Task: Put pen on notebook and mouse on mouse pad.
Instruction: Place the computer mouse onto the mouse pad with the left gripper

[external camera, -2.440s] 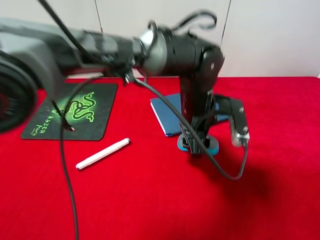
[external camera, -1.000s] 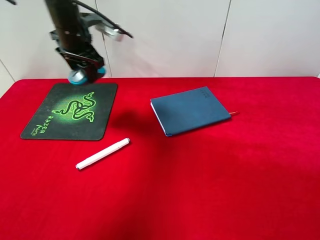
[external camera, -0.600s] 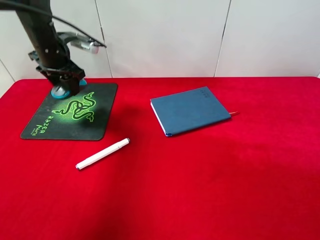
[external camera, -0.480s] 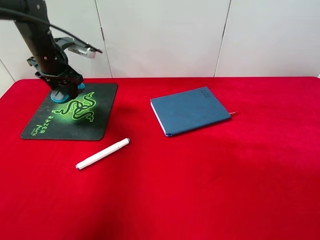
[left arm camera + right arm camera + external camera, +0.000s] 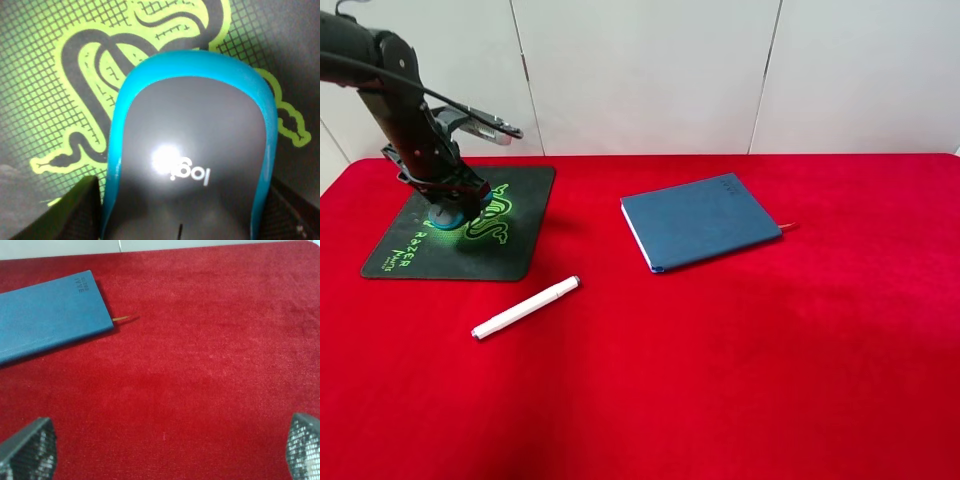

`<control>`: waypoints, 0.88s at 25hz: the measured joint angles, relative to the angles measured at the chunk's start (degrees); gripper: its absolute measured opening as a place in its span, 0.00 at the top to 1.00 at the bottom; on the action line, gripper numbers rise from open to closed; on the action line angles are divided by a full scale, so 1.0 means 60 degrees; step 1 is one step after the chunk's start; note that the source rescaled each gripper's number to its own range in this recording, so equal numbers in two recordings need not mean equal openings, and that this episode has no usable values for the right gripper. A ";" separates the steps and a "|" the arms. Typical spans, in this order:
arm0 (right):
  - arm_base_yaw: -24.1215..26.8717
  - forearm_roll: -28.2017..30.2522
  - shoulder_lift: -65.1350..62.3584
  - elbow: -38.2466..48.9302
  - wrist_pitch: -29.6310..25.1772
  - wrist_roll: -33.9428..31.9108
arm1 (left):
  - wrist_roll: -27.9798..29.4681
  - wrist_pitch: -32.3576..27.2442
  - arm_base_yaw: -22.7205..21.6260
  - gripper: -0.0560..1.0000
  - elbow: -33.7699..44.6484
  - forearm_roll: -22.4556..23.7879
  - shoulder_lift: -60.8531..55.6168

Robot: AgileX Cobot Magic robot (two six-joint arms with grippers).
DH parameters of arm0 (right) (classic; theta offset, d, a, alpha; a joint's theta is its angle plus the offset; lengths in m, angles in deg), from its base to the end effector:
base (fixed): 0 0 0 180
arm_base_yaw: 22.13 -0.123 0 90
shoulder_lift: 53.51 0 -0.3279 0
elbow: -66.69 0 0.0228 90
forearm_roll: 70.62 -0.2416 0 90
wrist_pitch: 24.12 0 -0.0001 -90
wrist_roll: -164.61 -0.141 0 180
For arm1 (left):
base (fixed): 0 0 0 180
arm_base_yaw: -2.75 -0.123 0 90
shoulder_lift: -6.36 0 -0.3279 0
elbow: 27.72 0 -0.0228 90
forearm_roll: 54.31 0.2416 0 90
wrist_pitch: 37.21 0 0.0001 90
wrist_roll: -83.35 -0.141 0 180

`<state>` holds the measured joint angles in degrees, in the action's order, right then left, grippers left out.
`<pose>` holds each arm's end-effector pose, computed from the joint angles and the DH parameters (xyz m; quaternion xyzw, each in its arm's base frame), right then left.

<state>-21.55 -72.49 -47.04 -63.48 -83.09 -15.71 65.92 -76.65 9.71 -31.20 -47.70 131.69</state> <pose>-0.0100 0.0040 0.2527 0.0063 0.8445 0.0151 0.5353 0.4502 -0.0446 0.1493 0.2452 0.9548 0.0580 0.1576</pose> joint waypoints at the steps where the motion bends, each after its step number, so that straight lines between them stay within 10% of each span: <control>1: 0.0000 0.0000 0.0000 0.0000 0.0000 0.0000 | 0.0000 0.0157 0.0000 0.45 0.0137 -0.0008 0.0000; 11: 0.0000 0.0000 0.0000 0.0000 0.0000 0.0000 | 0.0331 0.0647 0.0000 0.43 0.0418 -0.0027 0.0000; 16: 0.0000 0.0000 0.0000 0.0000 0.0000 0.0000 | 0.1204 0.0859 0.0000 0.07 0.0418 -0.0027 0.0000; 22: 0.0000 0.0000 0.0000 0.0000 0.0000 0.0000 | 0.1291 0.0859 0.0000 0.00 0.0418 -0.0027 -0.0011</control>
<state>-21.55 -72.49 -47.04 -63.48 -83.09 -15.71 73.67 -71.50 9.71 -28.69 -47.86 131.62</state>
